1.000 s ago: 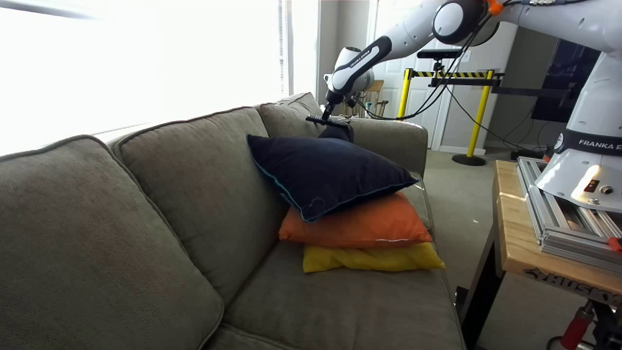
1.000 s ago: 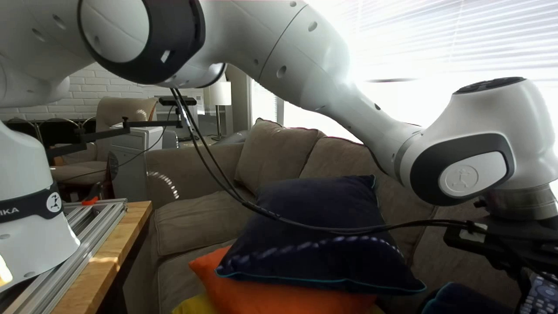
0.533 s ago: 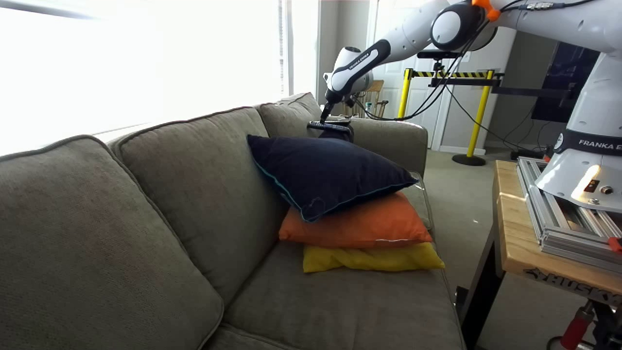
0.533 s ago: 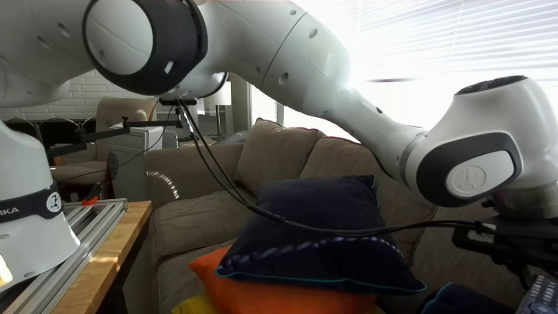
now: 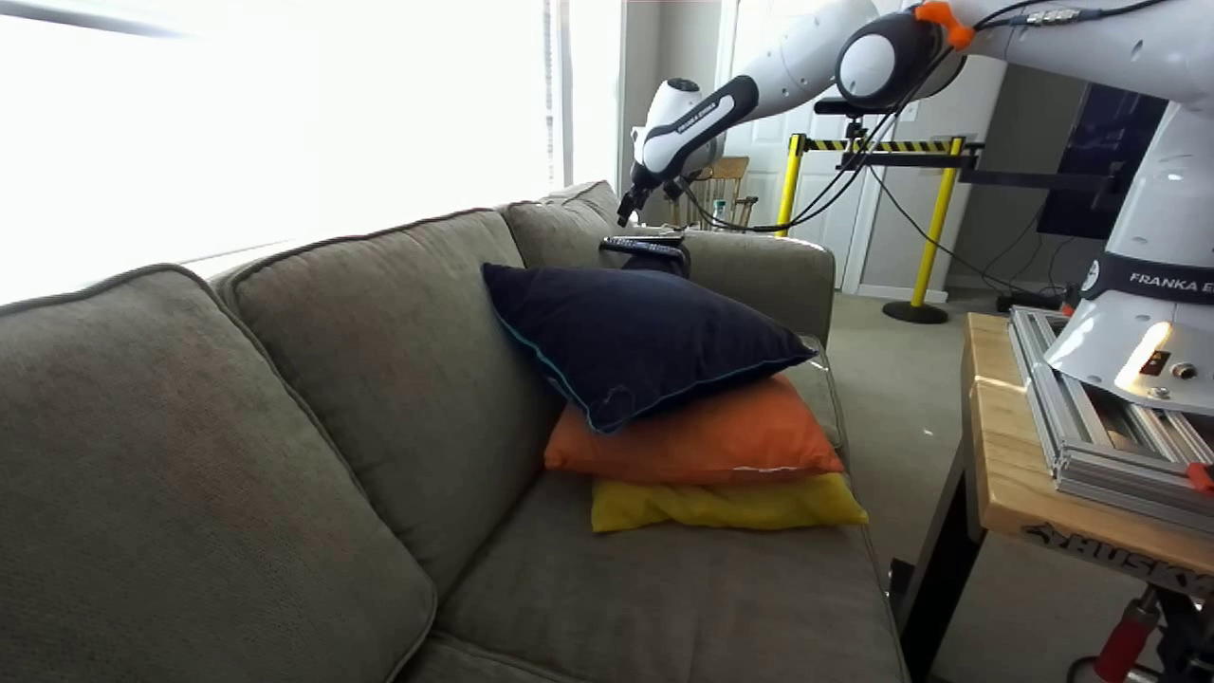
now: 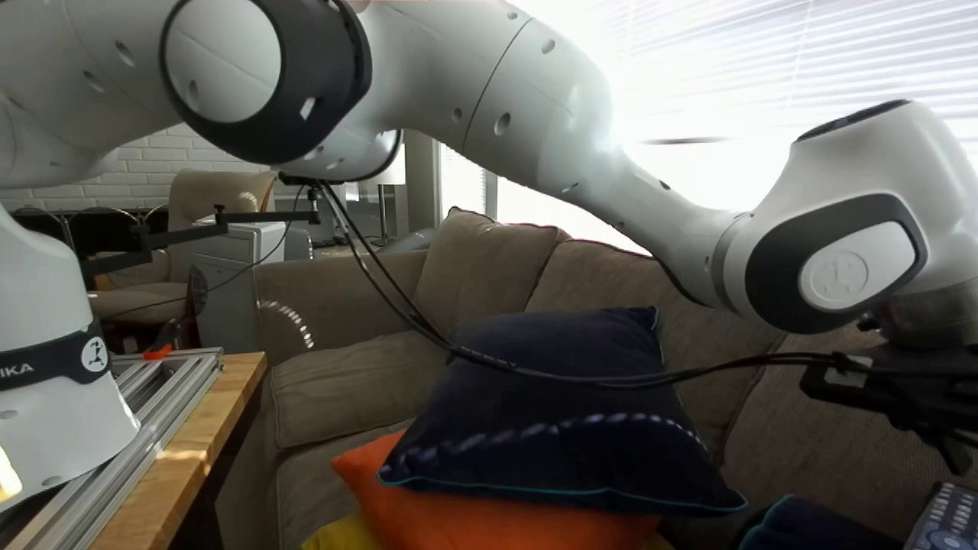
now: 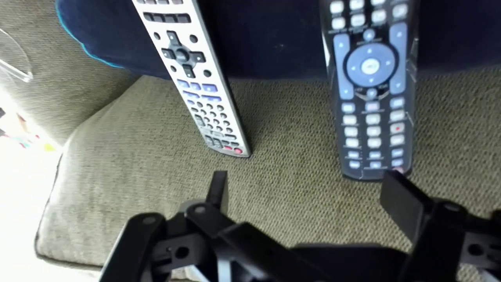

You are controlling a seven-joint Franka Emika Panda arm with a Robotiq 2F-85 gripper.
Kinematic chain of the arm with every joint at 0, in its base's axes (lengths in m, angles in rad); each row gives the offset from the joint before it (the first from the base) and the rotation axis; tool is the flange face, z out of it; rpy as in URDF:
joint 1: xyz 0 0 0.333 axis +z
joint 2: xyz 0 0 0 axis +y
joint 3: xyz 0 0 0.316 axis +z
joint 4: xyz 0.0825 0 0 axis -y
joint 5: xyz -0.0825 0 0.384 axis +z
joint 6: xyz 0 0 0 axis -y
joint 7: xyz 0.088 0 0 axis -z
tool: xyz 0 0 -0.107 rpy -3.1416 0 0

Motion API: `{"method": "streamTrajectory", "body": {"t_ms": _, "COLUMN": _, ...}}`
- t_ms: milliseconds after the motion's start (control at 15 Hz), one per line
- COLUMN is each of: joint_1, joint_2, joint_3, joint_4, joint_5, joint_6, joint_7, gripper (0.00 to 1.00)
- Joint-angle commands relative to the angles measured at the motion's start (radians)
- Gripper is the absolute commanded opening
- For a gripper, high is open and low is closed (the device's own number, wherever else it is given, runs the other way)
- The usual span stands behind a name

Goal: Move the remote to the right

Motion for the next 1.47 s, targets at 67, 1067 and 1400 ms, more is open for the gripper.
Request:
{"method": "streamTrajectory", "body": {"t_ms": 67, "joint_1": 0.11, "joint_2": -0.112, "joint_3": -0.168, "joint_4": -0.059, "joint_5": -0.003, "joint_6": -0.102, "joint_7": 0.331, "gripper": 1.0}}
{"method": "streamTrajectory", "body": {"t_ms": 1067, "joint_1": 0.191, "joint_2": -0.618, "joint_3": -0.071, "joint_4": -0.477, "joint_5": 0.112, "joint_6": -0.598, "joint_7": 0.339, "gripper": 1.0}}
{"method": "streamTrajectory", "body": {"t_ms": 1400, "joint_1": 0.164, "joint_2": -0.765, "joint_3": -0.006, "joint_4": -0.686, "joint_5": 0.082, "joint_6": -0.537, "joint_7": 0.323, "gripper": 1.0}}
